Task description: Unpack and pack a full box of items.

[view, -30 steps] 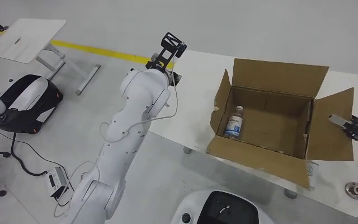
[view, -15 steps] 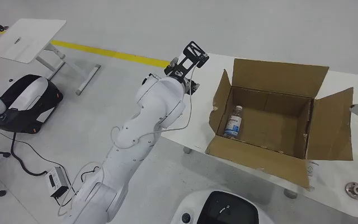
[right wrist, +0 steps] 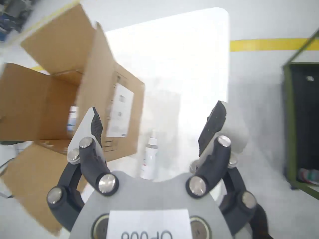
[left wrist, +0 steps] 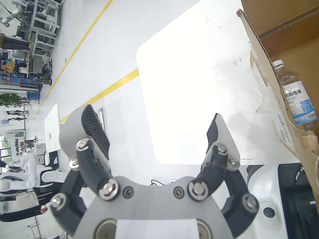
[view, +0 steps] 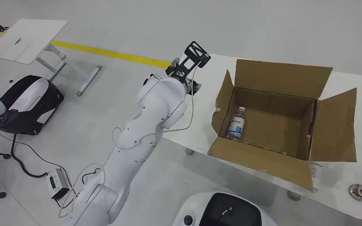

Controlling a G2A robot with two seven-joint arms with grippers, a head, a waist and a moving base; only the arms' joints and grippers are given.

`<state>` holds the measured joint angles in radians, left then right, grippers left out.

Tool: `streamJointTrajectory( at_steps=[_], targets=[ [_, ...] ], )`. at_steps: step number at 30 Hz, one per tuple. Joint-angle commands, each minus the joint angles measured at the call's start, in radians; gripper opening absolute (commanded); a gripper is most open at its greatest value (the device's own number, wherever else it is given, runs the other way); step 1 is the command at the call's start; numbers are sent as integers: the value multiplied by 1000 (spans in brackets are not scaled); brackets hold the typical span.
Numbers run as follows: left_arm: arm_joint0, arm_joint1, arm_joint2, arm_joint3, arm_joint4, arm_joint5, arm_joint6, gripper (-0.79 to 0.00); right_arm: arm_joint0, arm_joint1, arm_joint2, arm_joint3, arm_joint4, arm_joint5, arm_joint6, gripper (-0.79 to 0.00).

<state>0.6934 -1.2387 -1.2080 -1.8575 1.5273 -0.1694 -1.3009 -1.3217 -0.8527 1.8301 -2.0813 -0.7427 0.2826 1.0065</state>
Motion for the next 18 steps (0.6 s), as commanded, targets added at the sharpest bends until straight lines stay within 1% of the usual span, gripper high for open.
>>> streamJointTrajectory(
  at_steps=[1,4,13,15,16,18],
  targets=[
    [0,0,0,0,0,0,0,0,-32,5,0,-20,-105,17,78,0],
    [0,0,0,0,0,0,0,0,-68,8,-8,-43,-168,25,157,0],
    [0,0,0,0,0,0,0,0,-70,7,-12,-45,-160,19,152,0],
    [0,0,0,0,0,0,0,0,-86,5,-37,-32,-147,-21,139,0],
    [0,0,0,0,0,0,0,0,-91,6,-56,-20,-180,-28,139,0],
    [0,0,0,0,0,0,0,0,-90,5,-101,-11,-228,-7,174,0]
  ],
)
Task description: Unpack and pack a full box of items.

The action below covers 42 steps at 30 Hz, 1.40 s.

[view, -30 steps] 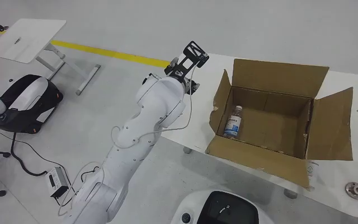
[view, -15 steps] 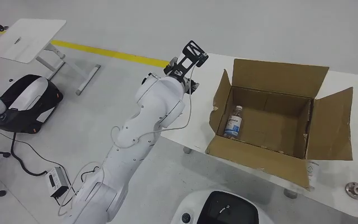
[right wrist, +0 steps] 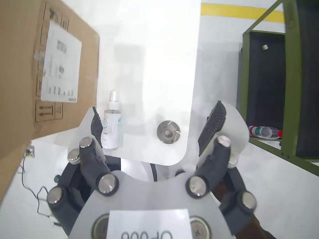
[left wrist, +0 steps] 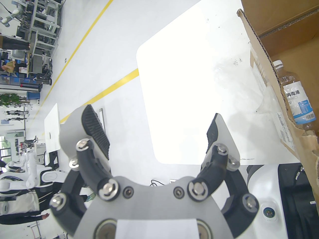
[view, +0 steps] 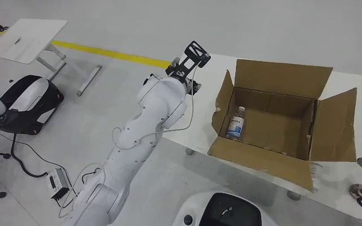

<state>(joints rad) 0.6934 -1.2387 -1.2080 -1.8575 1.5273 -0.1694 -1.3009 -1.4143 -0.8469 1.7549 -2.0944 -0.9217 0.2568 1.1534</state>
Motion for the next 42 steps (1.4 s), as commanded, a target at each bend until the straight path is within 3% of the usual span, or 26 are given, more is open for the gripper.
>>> streamJointTrajectory(
  at_steps=[1,6,8,9,12,14,25,33,42],
  targets=[
    [0,0,0,0,0,0,0,0,10,-2,-49,8,-60,27,37,0],
    [0,0,0,0,0,0,0,0,72,-9,-178,40,-142,81,96,0],
    [0,0,0,0,0,0,0,0,102,-15,-228,53,-161,98,109,-160],
    [0,0,0,0,0,0,0,0,116,-18,-251,59,-168,109,114,-194],
    [0,0,0,0,0,0,0,0,154,-27,-317,84,-200,132,130,-185],
    [0,0,0,0,0,0,0,0,175,-33,-355,103,-213,147,130,-265],
    [0,0,0,0,0,0,0,0,257,-66,-482,223,-208,162,118,-212],
    [0,0,0,0,0,0,0,0,275,-84,-513,280,-184,163,104,-354],
    [0,0,0,0,0,0,0,0,285,-97,-527,297,-195,158,111,-363]
  ],
)
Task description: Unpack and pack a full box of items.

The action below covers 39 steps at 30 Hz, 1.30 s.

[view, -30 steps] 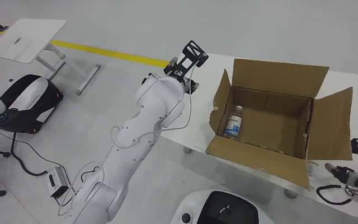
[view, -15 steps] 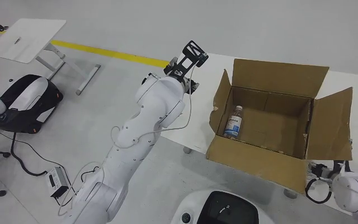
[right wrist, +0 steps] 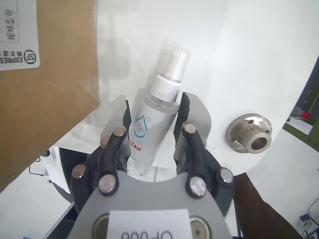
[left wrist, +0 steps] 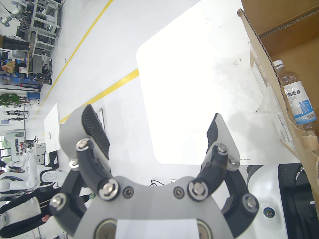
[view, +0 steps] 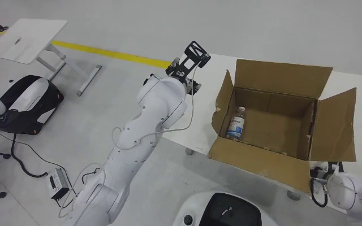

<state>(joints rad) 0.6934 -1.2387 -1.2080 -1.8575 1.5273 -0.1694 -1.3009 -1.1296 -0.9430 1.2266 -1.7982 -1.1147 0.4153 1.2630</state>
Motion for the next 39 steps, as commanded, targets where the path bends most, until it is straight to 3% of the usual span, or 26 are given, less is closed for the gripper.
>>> streamJointTrajectory(
  at_steps=[1,10,15,16,17,28,39],
  targets=[
    [0,0,0,0,0,0,0,0,2,-2,3,3,-3,-1,2,-363],
    [0,0,0,0,0,0,0,0,4,-11,10,15,-14,-1,13,-363],
    [0,0,0,0,0,0,0,0,6,-16,13,21,-23,-4,14,-508],
    [0,0,0,0,0,0,0,0,6,-17,14,22,-24,-5,14,-711],
    [0,0,0,0,0,0,0,0,7,-18,15,22,-25,-5,14,-785],
    [0,0,0,0,0,0,0,0,-21,-20,114,-55,7,3,-2,-785],
    [0,0,0,0,0,0,0,0,-168,-11,410,-369,113,-3,-169,-785]
  ],
)
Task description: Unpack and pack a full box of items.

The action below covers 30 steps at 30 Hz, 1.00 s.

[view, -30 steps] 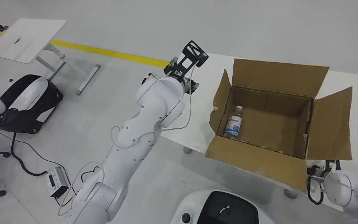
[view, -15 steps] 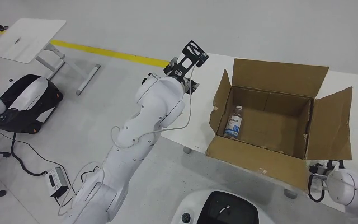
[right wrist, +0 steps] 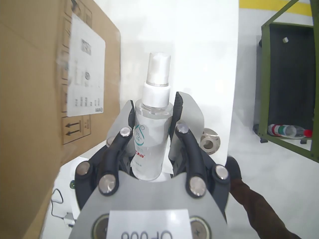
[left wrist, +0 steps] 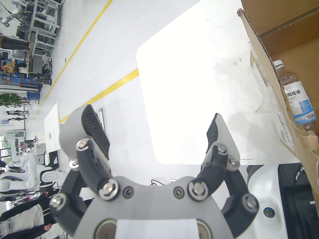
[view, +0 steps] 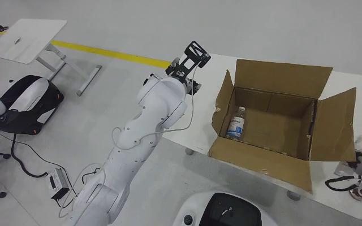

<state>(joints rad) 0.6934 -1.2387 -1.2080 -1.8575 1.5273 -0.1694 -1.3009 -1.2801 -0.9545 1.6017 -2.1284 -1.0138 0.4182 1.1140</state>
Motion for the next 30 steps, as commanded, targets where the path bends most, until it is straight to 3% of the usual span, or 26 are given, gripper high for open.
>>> streamJointTrajectory(
  at_steps=[1,6,10,17,23,30],
  targets=[
    [0,0,0,0,0,0,0,0,-34,0,62,-75,24,-11,-38,-785],
    [0,0,0,0,0,0,0,0,-87,-2,168,-222,75,-44,-77,-785],
    [0,0,0,0,0,0,0,0,-55,0,173,-222,100,-128,-109,-785],
    [0,0,0,0,0,0,0,0,47,2,63,-222,84,-208,-113,-785],
    [0,0,0,0,0,0,0,0,97,-1,-60,-222,-15,-197,-87,-785],
    [0,0,0,0,0,0,0,0,99,-1,-69,-222,-26,-193,-81,-785]
  ],
)
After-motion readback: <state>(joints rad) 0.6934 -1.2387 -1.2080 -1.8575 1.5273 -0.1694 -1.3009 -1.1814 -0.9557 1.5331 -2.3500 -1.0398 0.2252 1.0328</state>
